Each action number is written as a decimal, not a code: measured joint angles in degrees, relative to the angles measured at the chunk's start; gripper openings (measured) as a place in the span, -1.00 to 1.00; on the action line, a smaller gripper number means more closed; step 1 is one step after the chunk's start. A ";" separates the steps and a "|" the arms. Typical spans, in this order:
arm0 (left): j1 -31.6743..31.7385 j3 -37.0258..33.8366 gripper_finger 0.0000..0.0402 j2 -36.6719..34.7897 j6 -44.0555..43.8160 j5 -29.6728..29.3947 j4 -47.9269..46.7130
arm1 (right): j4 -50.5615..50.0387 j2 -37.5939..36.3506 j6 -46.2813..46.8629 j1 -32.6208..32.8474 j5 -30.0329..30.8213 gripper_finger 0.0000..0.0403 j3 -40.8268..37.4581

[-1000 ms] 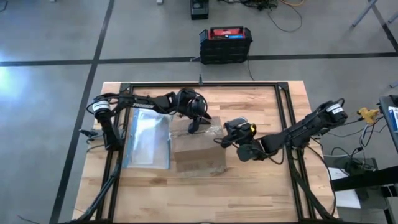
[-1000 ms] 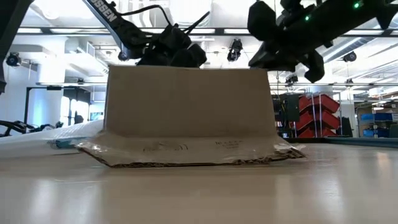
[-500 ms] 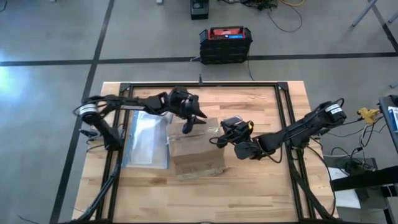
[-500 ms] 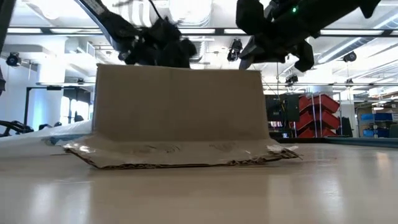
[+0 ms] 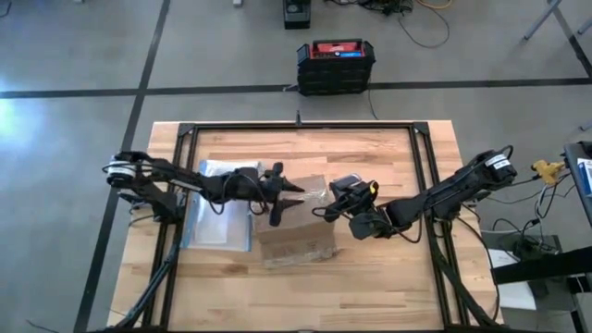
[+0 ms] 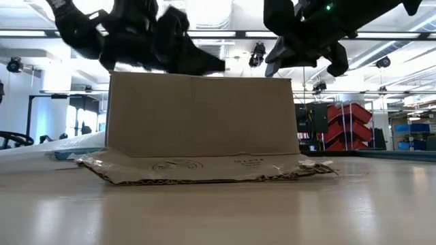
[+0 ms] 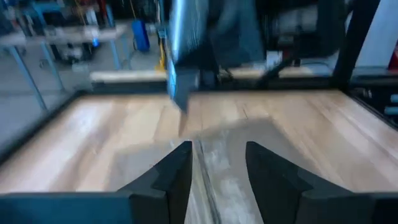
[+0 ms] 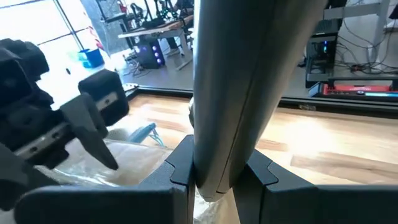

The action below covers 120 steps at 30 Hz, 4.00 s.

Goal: Unpack boxes
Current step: Break down the cardboard box until it is fully flat

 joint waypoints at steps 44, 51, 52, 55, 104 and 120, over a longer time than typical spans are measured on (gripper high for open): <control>-0.12 0.04 -0.03 9.21 -0.63 -2.84 -1.69 | 2.59 5.63 6.60 -7.19 -2.47 -0.75 0.00; -0.12 0.04 -0.04 9.21 -0.63 -2.84 -1.69 | 2.83 5.67 9.68 -7.16 -2.57 -0.75 0.00; -0.12 0.04 -0.04 9.21 -0.63 -2.84 -1.69 | 2.85 5.72 10.44 -7.17 -2.66 -0.75 0.00; -0.12 0.02 -0.02 9.21 -0.63 -2.85 -1.69 | 2.97 5.99 12.19 -7.17 -3.49 -0.75 0.00; 0.95 -0.02 0.03 8.62 -1.59 -5.95 -4.07 | -4.68 9.17 1.88 -10.74 -5.57 -0.75 6.72; 0.95 -0.02 0.01 8.62 -1.77 -5.86 -4.10 | -5.09 9.06 2.60 -10.18 -5.52 -0.75 6.75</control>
